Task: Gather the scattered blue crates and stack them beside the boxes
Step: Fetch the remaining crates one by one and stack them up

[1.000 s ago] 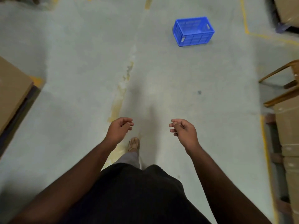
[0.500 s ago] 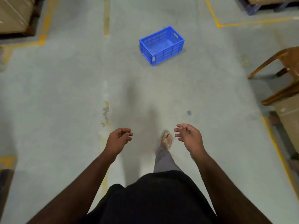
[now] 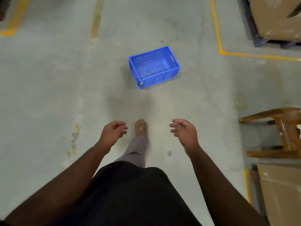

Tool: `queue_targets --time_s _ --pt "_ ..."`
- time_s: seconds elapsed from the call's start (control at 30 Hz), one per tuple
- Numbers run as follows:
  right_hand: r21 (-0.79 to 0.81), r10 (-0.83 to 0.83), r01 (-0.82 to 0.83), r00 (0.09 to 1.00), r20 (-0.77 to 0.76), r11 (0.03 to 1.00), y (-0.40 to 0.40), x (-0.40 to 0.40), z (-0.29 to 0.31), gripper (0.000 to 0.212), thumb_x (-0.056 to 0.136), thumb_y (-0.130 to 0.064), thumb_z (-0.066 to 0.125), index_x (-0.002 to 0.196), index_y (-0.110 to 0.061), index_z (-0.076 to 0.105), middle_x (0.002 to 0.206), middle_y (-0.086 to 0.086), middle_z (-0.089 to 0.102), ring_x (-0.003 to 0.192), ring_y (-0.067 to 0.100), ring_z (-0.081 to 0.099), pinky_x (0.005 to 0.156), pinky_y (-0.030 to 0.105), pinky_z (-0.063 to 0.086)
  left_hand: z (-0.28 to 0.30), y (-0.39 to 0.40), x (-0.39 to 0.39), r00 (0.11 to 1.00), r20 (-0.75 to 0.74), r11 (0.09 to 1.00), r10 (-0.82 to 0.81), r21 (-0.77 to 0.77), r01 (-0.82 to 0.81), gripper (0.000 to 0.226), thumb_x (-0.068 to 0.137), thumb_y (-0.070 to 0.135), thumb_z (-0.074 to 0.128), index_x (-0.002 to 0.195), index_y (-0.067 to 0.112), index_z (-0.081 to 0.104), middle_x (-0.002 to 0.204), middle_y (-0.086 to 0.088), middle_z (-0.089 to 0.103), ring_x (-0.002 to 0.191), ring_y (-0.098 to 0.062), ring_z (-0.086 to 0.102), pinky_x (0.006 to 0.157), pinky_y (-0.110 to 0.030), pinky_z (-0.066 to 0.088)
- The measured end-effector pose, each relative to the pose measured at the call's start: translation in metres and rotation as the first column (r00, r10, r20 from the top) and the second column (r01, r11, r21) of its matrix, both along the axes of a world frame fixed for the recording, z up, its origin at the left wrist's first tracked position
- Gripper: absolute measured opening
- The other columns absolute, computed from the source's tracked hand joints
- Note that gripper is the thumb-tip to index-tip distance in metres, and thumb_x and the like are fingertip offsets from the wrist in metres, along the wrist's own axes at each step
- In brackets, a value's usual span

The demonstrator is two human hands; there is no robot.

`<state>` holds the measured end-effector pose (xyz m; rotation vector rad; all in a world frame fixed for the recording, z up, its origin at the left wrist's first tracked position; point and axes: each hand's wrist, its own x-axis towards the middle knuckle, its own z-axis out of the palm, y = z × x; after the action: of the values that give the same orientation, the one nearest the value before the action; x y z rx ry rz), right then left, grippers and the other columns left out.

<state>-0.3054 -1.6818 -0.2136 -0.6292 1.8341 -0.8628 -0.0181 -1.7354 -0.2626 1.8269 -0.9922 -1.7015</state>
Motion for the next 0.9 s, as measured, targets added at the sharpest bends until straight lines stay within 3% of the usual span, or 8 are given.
queue_targets --time_s 0.23,0.4,0.53,0.63,0.77,0.83,0.9 --pt "0.092 -0.02 0.018 1.0 0.022 0.996 -0.226 -0.079 -0.054 0.015 0.096 -0.018 0.061 0.106 -0.021 0.072 0.095 0.0 0.078 0.084 0.018 0.072 0.078 0.036 0.056 -0.046 -0.216 -0.089 0.994 0.003 0.987 0.108 0.119 -0.107 0.019 0.1 0.018 0.055 0.11 0.012 0.07 0.104 -0.007 0.076 0.1 -0.027 0.072 0.096 -0.039 0.056" --pt "0.136 0.105 -0.08 0.976 -0.191 0.988 -0.381 -0.148 -0.095 0.013 0.085 -0.042 0.058 0.087 -0.045 0.07 0.096 -0.013 0.075 0.092 0.016 0.07 0.089 0.049 0.058 -0.068 -0.38 -0.147 0.988 0.035 0.97 0.149 0.191 -0.153 0.024 0.102 0.017 0.05 0.114 0.006 0.068 0.11 -0.015 0.074 0.096 -0.027 0.069 0.1 -0.044 0.051" --pt "0.163 0.144 -0.107 0.961 -0.236 0.981 -0.511 -0.2 -0.144 0.02 0.081 -0.041 0.056 0.082 -0.055 0.069 0.097 -0.015 0.075 0.093 0.018 0.071 0.089 0.051 0.057 -0.112 -0.499 -0.193 0.977 0.067 0.954 0.204 0.209 -0.214 0.021 0.1 0.016 0.052 0.111 0.008 0.068 0.107 -0.014 0.074 0.093 -0.026 0.069 0.096 -0.04 0.052" --pt "0.188 0.19 -0.148 0.954 -0.232 0.971 -0.609 -0.232 -0.216 0.021 0.079 -0.041 0.053 0.081 -0.055 0.068 0.093 -0.013 0.075 0.091 0.018 0.071 0.088 0.05 0.057 -0.18 -0.576 -0.222 0.963 0.127 0.94 0.236 0.223 -0.26 0.019 0.098 0.017 0.055 0.11 0.009 0.069 0.103 -0.01 0.075 0.088 -0.022 0.071 0.086 -0.033 0.053" --pt "0.216 0.254 -0.197 0.924 -0.286 0.956 -0.73 -0.272 -0.354 0.017 0.086 -0.037 0.054 0.085 -0.049 0.067 0.091 -0.004 0.074 0.087 0.027 0.07 0.088 0.047 0.057 -0.309 -0.658 -0.249 0.903 0.291 0.905 0.317 0.193 -0.38 0.009 0.091 0.016 0.062 0.093 0.02 0.07 0.097 -0.005 0.073 0.081 -0.02 0.065 0.078 -0.033 0.05" --pt "0.239 0.261 -0.188 0.911 -0.319 0.952 -0.782 -0.291 -0.427 0.02 0.091 -0.026 0.057 0.104 -0.033 0.071 0.109 0.001 0.074 0.104 0.028 0.068 0.097 0.033 0.05 -0.382 -0.693 -0.257 0.854 0.381 0.884 0.354 0.162 -0.439 0.01 0.09 0.022 0.066 0.099 0.018 0.069 0.099 -0.006 0.07 0.085 -0.022 0.062 0.084 -0.035 0.051" --pt "0.263 0.278 -0.189 0.89 -0.362 0.946 -0.828 -0.313 -0.494 0.036 0.094 -0.021 0.062 0.129 -0.015 0.066 0.129 0.004 0.068 0.121 0.025 0.062 0.1 0.024 0.04 -0.453 -0.722 -0.256 0.816 0.457 0.876 0.355 0.142 -0.46 0.033 0.086 0.037 0.07 0.108 0.013 0.067 0.1 -0.007 0.068 0.086 -0.022 0.062 0.086 -0.037 0.052"
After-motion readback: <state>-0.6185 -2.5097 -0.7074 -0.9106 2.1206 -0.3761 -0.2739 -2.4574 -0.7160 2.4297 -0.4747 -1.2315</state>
